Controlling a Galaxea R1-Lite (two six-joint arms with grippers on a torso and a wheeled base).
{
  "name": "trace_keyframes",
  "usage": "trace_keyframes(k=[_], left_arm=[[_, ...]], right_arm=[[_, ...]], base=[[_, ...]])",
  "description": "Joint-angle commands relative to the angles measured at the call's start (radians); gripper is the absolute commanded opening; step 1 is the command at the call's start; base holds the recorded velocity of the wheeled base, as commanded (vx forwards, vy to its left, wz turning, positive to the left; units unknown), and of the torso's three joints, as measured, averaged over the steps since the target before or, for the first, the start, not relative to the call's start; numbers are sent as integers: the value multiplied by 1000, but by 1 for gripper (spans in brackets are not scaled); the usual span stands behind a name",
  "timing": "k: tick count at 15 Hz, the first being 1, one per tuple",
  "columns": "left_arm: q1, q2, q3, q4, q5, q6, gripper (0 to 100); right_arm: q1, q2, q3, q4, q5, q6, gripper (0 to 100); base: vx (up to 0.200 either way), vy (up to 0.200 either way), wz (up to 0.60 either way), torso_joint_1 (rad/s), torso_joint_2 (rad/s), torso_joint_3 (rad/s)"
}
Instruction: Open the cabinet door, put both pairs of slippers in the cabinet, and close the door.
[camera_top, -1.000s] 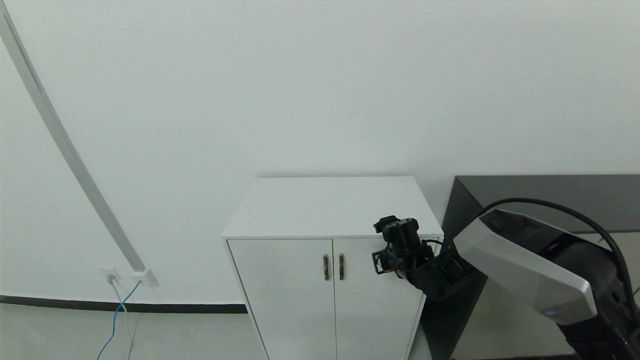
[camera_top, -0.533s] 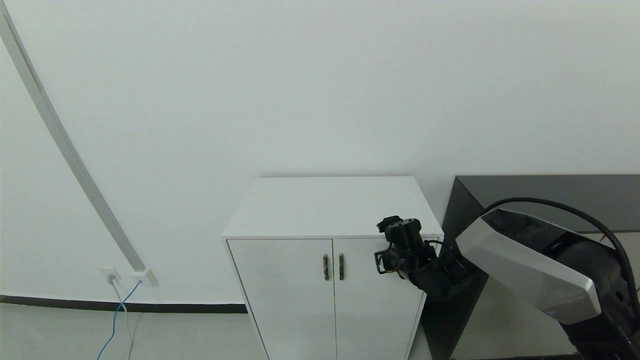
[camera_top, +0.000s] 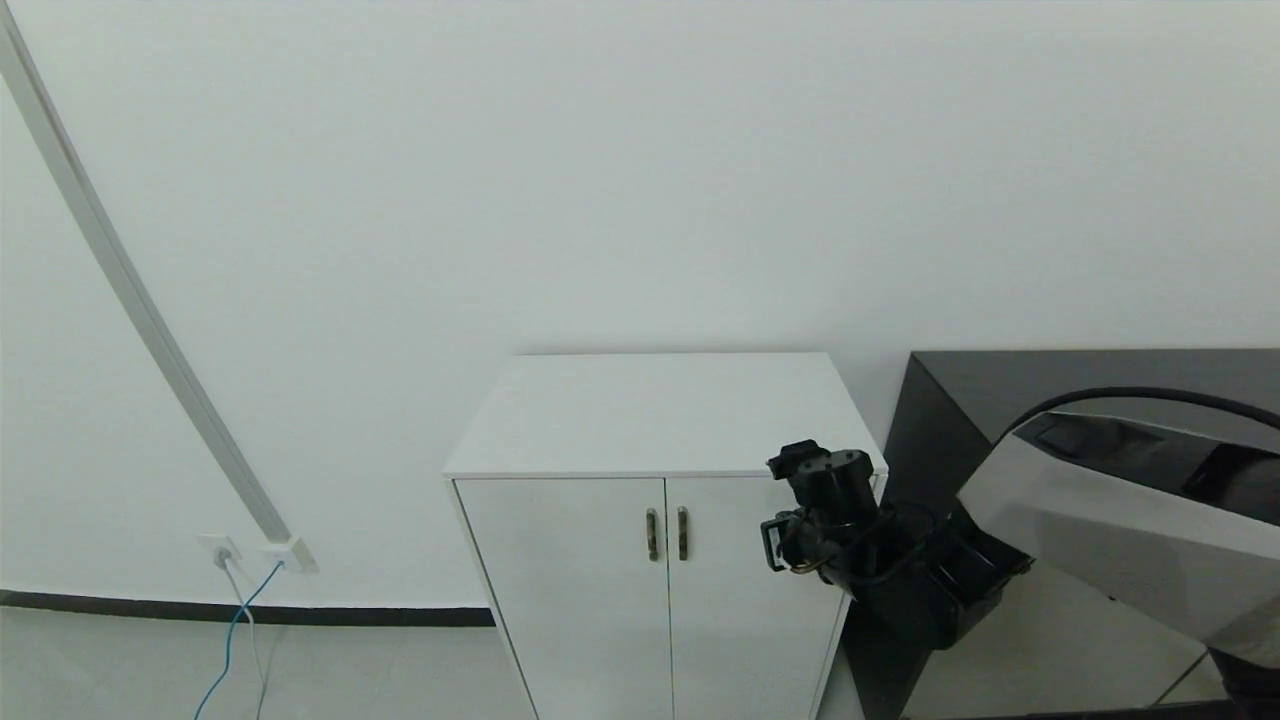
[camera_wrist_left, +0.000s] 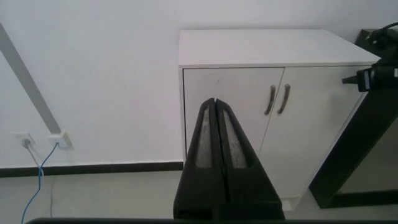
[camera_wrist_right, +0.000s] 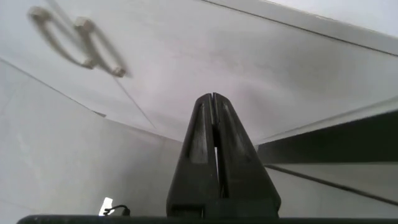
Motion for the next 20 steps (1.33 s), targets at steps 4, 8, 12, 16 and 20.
trace_keyframes(k=[4,8,12,16,20], left_arm=[[0,2,0,0,-1,0,0],[0,0,0,0,-1,-2,0],[0,2,0,0,-1,-2,0],[0,0,0,0,-1,-2,0],[0,2,0,0,-1,-2,0]], right_arm=[[-7,-225,204,-42,-9,27,0],[-13,-363,398,-146,-93,61,0],[-50,-529,585,-182,-115,58,0],[-128,-675,706,-182,-150,52,0],[-179,-839,835,-175,-153,30,0]], base=[[0,0,0,0,0,0],[0,0,0,0,0,0],[0,0,0,0,0,0],[0,0,0,0,0,0],[0,0,0,0,0,0]])
